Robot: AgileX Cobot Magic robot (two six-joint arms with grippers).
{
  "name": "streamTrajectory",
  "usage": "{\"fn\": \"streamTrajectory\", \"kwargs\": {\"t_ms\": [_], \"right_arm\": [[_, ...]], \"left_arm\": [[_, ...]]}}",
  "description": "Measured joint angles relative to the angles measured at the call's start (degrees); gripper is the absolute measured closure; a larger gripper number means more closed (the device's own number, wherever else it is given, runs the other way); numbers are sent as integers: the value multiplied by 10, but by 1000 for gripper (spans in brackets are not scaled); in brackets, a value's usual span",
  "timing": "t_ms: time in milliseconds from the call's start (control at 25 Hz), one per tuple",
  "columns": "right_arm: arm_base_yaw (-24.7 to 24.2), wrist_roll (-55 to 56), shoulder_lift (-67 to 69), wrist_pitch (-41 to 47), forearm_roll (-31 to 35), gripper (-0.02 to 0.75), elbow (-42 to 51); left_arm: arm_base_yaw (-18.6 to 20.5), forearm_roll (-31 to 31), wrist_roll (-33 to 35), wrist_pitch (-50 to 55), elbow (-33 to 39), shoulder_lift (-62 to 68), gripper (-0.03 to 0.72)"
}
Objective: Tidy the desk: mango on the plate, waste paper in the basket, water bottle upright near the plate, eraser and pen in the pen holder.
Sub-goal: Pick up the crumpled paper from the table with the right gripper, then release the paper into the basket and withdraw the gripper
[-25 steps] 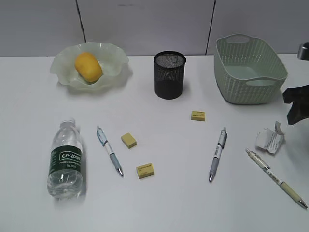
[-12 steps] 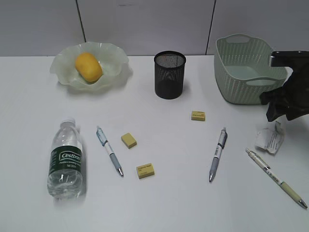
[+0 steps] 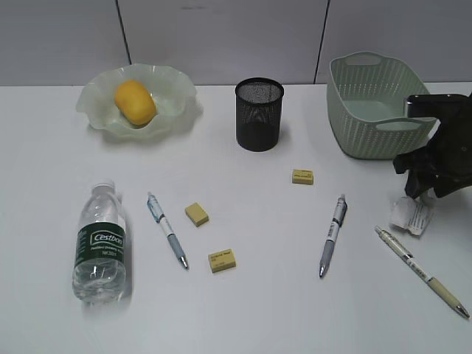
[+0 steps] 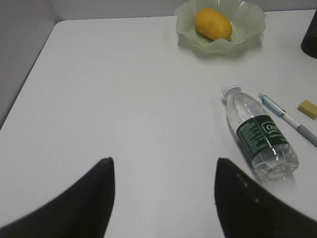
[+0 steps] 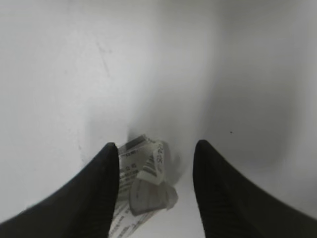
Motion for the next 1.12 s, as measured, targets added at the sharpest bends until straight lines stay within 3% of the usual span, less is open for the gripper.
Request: {"fn": "streamTrajectory", "kwargs": {"t_ms": [160, 400, 1120], "right_arm": [[0, 0, 0, 2, -1, 428, -2], [0, 0, 0, 35, -1, 718, -4], [0, 0, -170, 151, 87, 724, -21]], "left_arm": [[0, 0, 0, 0, 0, 0, 207], [0, 0, 0, 0, 0, 0, 207], [0, 0, 0, 0, 0, 0, 207]]}}
